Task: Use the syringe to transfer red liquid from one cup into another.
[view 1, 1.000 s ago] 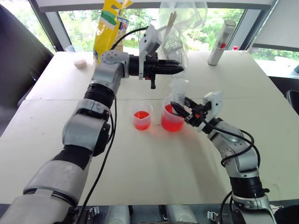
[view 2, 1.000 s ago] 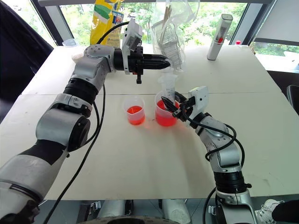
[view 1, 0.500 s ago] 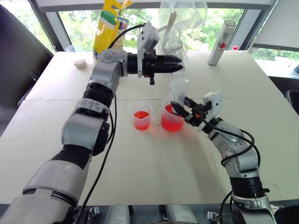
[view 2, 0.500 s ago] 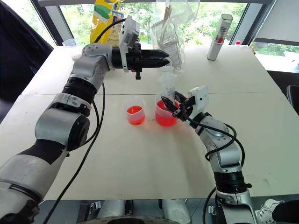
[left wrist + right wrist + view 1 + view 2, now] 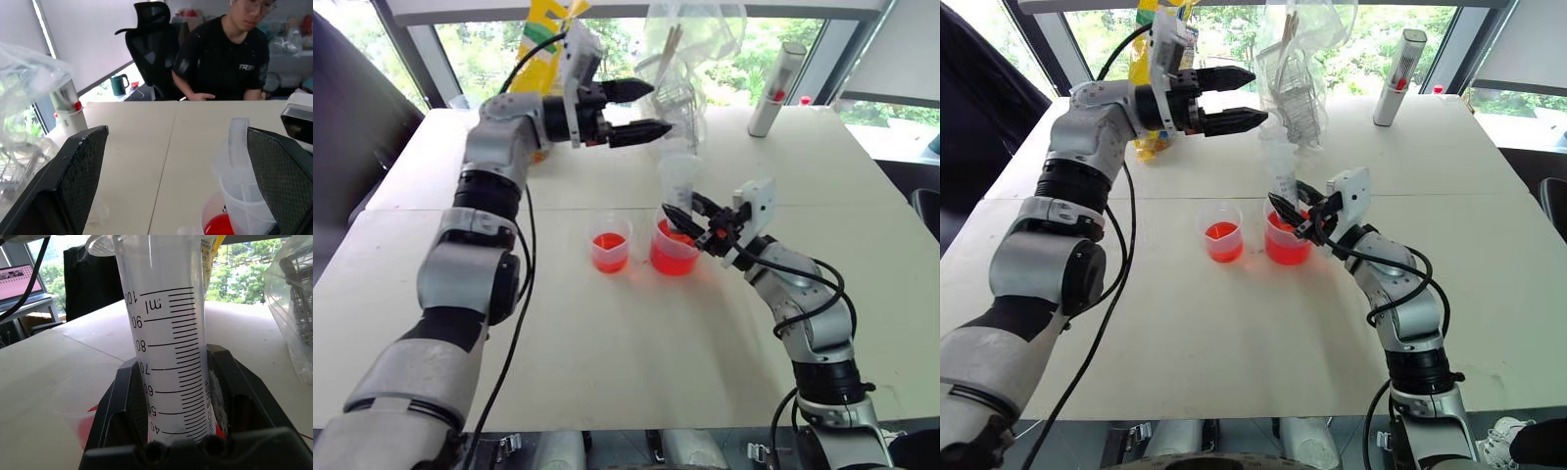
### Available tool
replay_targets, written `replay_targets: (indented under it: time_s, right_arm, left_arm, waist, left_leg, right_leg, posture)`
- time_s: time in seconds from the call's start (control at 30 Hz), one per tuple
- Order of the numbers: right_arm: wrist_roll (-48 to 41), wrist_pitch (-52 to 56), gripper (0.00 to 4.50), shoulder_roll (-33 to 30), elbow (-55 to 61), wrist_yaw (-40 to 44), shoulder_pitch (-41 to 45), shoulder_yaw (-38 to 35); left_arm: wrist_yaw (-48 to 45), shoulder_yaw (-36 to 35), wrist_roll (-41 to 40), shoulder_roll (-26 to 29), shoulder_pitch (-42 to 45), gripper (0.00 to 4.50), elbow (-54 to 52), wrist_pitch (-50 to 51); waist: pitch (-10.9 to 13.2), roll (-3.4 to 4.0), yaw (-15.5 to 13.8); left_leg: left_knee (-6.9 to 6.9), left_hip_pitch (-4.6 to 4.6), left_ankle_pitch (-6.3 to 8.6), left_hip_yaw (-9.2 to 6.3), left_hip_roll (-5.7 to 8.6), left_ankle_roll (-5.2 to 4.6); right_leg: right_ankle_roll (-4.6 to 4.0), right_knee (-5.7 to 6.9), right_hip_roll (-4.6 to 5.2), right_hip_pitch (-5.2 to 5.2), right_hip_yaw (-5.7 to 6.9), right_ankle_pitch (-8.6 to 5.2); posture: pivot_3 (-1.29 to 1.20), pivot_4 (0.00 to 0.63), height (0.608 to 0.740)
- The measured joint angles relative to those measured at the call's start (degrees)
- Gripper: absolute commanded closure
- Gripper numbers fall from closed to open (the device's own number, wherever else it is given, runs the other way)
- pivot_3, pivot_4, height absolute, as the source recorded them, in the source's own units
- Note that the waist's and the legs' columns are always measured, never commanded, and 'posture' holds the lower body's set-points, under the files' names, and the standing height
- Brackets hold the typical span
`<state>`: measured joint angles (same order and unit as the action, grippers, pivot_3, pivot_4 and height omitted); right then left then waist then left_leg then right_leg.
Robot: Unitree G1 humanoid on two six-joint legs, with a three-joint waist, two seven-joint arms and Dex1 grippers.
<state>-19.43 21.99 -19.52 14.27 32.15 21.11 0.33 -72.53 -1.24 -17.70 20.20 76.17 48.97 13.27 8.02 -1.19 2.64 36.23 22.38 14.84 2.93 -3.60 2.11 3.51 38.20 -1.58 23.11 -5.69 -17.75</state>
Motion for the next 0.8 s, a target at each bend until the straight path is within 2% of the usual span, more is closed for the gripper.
replay_targets:
  time_s: [0.1, 0.2, 0.43, 0.63, 0.8]
  right_arm:
    - [0.04, 0.25, 3.17, -0.12, -0.46, 0.35, 0.04, 0.45]
    - [0.05, 0.76, 3.17, -0.84, -2.23, 0.44, -1.6, -0.09]
    - [0.06, 0.91, 3.17, -1.04, -2.94, 0.73, -0.82, -0.16]
    - [-0.24, 1.65, 3.17, -0.91, -3.21, 0.02, 1.65, -0.61]
    - [-2.3, 4.15, 3.17, -1.04, -0.7, -1.33, 8.47, -2.04]
  left_arm:
    - [-1.11, -2.09, -3.05, 3.55, -1.68, 0.02, -4.06, 4.05]
    - [-1.74, -5.22, -4.63, 9.44, -3.48, 0.02, -9.04, 6.62]
    - [-4.59, -3.98, -7.83, 11.22, -13.14, 0.02, -20.11, 15.11]
    - [-3.13, -3.98, -7.77, 13.64, -14.29, 0.02, -22.74, 15.27]
    - [-2.16, -3.98, -7.72, 14.53, -15.89, 0.02, -22.84, 15.21]
  waist:
    - [-0.01, -0.01, 0.14]
    - [-0.03, 0.03, 0.19]
    - [-0.03, 0.03, -0.15]
    - [-0.03, 0.04, 0.05]
    - [-0.02, 0.05, -0.04]
  left_leg:
    - [0.0, -0.03, 0.0, -0.03, -0.06, 0.0]
    - [0.0, -0.07, -0.01, -0.02, -0.07, 0.01]
    - [0.19, -0.16, -0.01, -0.05, -0.04, 0.03]
    - [0.14, -0.21, -0.01, -0.1, -0.04, 0.03]
    - [0.13, -0.18, -0.01, -0.11, -0.06, 0.03]
  right_leg:
    - [0.0, 0.03, -0.01, 0.0, 0.0, 0.0]
    - [-0.01, 0.06, 0.02, -0.01, -0.03, 0.0]
    - [0.0, 0.05, 0.12, -0.31, 0.11, 0.0]
    - [0.0, 0.06, 0.07, -0.28, 0.09, 0.0]
    - [-0.01, 0.09, 0.07, -0.22, 0.07, 0.0]
  posture:
    - [0.0, 0.15, 0.739]
    - [0.0, 0.15, 0.739]
    - [0.0, 0.15, 0.739]
    - [0.0, 0.15, 0.739]
    - [0.0, 0.15, 0.739]
